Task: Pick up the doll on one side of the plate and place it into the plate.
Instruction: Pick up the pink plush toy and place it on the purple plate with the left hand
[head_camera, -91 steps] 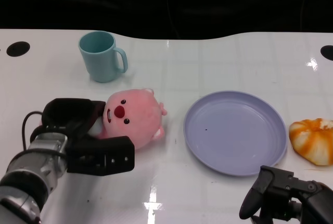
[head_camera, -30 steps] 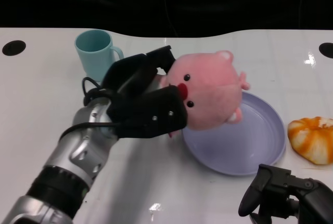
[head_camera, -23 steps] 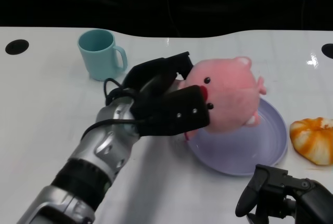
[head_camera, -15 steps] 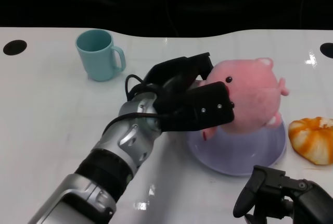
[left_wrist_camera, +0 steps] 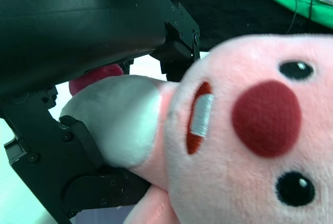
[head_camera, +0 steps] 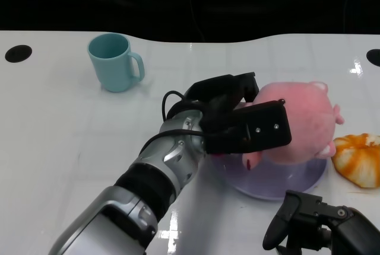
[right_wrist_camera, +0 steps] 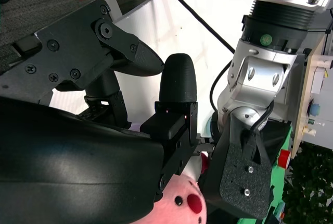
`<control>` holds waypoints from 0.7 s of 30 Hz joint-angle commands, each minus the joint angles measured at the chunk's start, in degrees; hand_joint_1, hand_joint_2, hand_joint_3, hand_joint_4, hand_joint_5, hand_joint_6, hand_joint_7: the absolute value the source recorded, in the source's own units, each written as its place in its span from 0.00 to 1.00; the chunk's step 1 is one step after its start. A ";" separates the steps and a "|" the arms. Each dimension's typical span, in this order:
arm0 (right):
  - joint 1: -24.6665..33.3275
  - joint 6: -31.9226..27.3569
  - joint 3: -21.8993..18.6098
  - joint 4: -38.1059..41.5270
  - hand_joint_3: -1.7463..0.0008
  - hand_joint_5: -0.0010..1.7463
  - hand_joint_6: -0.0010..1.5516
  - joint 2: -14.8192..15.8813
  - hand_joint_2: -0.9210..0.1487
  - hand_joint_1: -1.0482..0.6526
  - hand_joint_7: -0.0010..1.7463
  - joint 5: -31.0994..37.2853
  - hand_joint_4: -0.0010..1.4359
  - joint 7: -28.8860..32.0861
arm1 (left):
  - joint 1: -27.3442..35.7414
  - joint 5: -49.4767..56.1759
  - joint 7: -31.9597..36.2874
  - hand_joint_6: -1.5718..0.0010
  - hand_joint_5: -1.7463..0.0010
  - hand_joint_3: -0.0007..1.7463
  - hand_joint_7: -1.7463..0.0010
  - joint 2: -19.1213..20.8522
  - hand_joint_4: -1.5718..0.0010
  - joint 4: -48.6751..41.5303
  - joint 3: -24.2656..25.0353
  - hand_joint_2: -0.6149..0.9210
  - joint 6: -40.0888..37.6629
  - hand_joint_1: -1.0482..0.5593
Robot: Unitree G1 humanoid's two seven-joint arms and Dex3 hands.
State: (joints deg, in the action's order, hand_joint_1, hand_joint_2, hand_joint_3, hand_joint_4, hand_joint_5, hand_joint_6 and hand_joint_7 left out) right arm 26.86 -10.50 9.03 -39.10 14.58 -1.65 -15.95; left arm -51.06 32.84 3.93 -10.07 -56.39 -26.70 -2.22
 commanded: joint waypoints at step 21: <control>0.91 1.07 -0.77 -0.93 0.40 0.98 0.39 0.50 0.33 0.48 0.80 -0.27 0.47 -0.18 | -2.13 6.47 -11.39 0.93 0.95 0.29 1.00 3.74 1.00 6.95 -9.71 1.00 -3.83 0.08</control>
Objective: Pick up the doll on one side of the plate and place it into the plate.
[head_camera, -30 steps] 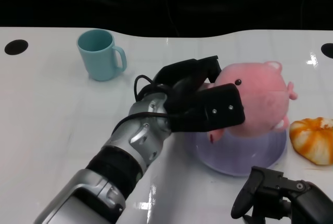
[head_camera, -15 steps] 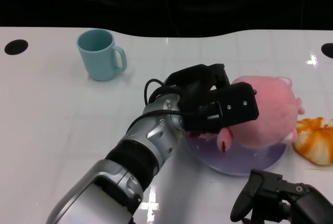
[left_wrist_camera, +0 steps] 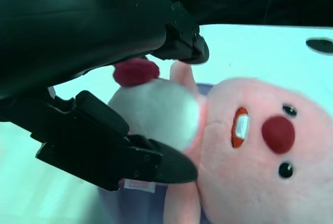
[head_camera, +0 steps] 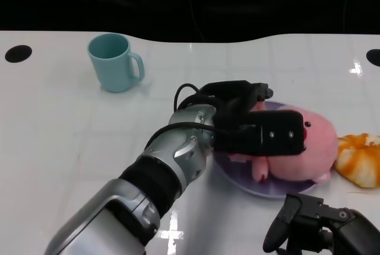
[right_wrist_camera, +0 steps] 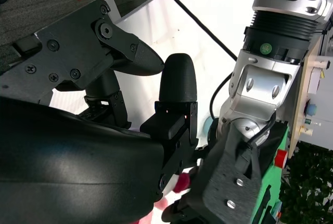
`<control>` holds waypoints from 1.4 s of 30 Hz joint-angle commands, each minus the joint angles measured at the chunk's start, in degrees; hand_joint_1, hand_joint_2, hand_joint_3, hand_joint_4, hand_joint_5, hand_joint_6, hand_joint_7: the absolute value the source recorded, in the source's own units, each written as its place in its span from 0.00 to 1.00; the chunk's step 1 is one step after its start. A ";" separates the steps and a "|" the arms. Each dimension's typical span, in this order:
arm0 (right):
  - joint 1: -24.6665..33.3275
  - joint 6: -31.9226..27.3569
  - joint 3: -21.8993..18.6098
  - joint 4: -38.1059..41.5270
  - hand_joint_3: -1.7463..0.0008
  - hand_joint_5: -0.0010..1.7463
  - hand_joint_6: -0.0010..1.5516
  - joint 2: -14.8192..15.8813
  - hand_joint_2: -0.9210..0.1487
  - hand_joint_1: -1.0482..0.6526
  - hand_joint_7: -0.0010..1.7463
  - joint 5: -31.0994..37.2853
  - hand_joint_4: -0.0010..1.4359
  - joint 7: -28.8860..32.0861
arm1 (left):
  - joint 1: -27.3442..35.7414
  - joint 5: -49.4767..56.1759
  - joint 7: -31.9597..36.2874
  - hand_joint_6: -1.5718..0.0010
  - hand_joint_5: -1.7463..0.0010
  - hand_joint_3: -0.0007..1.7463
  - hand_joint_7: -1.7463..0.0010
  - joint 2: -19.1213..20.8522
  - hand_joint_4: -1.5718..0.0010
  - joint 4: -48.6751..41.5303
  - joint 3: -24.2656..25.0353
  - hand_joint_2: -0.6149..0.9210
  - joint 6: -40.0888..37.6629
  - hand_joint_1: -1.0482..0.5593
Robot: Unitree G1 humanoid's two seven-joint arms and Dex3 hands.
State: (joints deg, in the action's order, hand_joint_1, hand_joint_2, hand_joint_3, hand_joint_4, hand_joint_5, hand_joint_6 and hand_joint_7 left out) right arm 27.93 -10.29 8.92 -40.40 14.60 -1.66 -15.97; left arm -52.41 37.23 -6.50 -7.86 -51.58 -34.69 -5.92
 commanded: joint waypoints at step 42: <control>-1.08 0.26 -2.71 1.26 0.38 0.99 0.39 0.77 0.36 0.49 0.80 -1.82 0.46 -1.32 | 36.35 -16.60 -12.27 0.79 0.62 0.18 0.96 26.59 0.93 59.24 18.95 1.00 11.96 0.22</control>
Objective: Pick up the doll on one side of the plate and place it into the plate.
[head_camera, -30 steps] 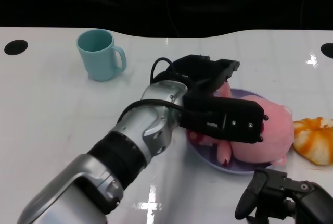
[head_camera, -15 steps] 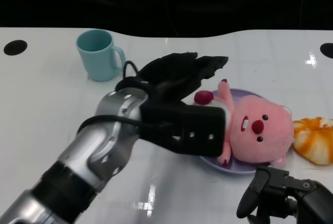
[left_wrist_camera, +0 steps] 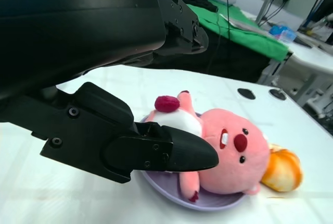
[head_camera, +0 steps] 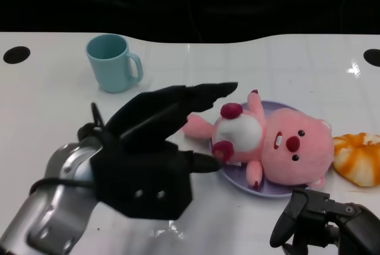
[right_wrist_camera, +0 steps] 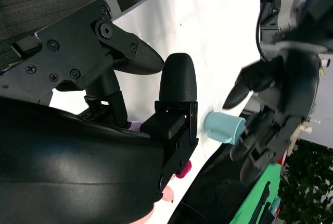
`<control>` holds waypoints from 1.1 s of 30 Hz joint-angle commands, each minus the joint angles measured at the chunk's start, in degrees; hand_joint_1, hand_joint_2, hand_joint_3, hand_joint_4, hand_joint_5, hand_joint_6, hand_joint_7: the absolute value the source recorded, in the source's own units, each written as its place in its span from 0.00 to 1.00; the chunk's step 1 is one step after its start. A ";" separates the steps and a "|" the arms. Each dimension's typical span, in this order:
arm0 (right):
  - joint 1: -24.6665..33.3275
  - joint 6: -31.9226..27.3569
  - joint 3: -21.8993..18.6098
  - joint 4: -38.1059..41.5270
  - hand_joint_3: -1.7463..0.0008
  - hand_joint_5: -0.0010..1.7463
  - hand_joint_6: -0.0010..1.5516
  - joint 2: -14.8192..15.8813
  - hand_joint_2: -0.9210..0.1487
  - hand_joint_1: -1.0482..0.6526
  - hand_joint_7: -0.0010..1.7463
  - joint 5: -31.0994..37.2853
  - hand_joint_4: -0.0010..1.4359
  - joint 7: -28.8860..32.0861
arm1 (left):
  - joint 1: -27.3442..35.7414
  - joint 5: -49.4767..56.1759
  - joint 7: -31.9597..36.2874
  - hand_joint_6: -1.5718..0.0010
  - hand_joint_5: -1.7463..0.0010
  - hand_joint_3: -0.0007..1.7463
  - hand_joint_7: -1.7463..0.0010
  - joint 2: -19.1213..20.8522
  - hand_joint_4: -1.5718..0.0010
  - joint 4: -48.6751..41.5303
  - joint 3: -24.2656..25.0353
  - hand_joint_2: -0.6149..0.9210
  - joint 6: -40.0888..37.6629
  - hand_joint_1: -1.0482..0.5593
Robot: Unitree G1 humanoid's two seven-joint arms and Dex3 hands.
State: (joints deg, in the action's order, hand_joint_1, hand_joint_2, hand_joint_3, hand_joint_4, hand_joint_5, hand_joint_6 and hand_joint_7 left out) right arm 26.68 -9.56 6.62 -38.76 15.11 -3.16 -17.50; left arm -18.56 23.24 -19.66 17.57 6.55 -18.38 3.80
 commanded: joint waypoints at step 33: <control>-0.08 -0.99 -1.00 -0.55 0.39 0.98 0.39 0.73 0.35 0.48 0.80 -0.84 0.46 -0.18 | 33.11 -41.13 7.69 0.49 0.00 0.83 0.04 -10.75 0.40 27.58 15.39 0.66 -31.84 0.58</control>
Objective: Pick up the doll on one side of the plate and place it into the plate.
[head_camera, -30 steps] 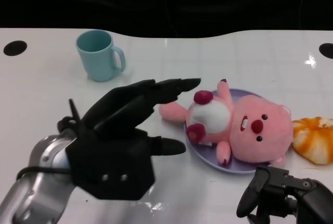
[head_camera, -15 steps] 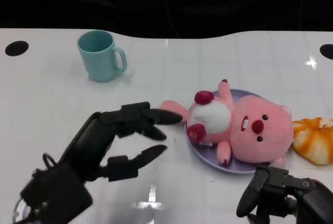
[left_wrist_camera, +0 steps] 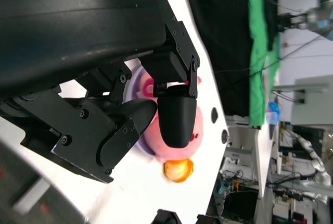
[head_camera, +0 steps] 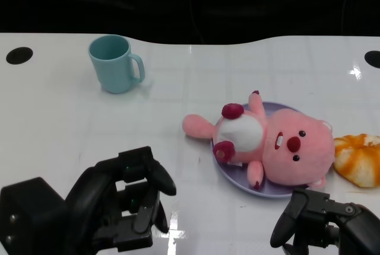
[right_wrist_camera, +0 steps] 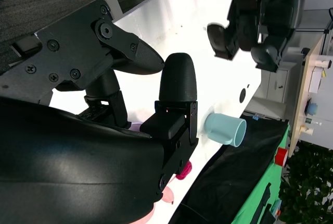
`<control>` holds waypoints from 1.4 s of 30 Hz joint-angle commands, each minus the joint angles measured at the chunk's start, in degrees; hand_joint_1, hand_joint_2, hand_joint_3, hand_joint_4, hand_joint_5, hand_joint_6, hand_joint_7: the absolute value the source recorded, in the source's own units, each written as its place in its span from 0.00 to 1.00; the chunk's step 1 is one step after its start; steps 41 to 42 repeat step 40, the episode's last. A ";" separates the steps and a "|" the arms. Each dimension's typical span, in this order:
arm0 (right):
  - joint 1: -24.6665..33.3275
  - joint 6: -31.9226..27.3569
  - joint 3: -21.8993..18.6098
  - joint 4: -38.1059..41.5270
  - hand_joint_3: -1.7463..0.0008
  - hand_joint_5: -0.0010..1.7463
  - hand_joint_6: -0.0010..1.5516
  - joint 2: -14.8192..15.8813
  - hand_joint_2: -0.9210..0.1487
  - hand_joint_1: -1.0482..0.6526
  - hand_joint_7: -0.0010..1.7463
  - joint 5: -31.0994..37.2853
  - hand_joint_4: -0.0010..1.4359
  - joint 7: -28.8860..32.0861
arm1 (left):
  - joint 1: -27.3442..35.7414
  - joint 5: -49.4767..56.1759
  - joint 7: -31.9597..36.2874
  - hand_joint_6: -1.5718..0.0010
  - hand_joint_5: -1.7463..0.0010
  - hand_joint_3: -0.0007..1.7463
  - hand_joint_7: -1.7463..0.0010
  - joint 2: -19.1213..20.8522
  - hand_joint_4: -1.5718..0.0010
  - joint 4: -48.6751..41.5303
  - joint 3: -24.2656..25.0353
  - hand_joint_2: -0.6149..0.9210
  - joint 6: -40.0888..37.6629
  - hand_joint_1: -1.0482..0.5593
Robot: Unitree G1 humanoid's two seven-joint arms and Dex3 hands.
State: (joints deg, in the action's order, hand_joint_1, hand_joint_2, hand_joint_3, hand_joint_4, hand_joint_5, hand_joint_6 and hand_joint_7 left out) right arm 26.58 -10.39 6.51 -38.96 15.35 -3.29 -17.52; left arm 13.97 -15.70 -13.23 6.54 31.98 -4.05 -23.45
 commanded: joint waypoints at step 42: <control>1.36 1.04 -2.02 -0.16 0.37 1.00 0.37 0.56 0.35 0.52 0.81 -0.87 0.45 -0.64 | -1.21 -5.47 -4.57 0.50 0.00 0.88 0.00 2.60 0.38 -8.02 2.11 0.62 -4.13 0.57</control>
